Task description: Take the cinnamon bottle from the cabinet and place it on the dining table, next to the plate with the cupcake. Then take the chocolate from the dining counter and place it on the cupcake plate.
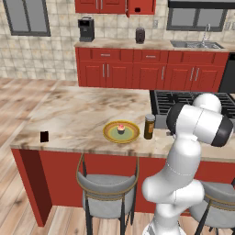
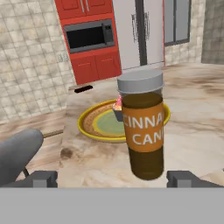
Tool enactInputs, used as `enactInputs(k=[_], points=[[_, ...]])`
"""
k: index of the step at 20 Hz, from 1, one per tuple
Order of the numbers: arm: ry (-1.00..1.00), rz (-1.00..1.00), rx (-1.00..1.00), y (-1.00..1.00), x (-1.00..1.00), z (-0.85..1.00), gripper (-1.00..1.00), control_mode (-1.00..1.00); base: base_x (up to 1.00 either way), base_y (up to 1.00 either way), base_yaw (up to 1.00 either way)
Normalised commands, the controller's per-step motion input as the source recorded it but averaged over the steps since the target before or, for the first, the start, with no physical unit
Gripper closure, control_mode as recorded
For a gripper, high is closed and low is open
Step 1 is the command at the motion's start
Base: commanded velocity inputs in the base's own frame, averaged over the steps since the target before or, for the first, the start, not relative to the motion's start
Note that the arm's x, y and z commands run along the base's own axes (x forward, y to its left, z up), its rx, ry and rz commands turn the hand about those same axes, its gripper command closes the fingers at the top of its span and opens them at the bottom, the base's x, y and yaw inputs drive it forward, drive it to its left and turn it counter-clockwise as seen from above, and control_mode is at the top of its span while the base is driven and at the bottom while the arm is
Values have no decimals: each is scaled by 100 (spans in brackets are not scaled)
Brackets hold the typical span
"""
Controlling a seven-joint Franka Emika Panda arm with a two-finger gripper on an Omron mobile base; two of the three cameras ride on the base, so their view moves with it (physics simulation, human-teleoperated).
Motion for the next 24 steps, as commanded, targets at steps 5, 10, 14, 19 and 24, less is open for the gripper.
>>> enactInputs(k=[5, 10, 14, 19, 24], points=[[22, -23, -28, 8, -33, 39, -100, -100, 0, 0, 0], [38, -24, -25, 12, -25, 34, -100, -100, 0, 0, 0], [38, -16, -19, 16, -33, 34, -100, -100, 0, 0, 0], [33, -20, -8, 18, -43, 25, -100, -100, 0, 0, 0], [17, -28, -14, 34, -51, 1, -100, -100, 0, 0, 0]])
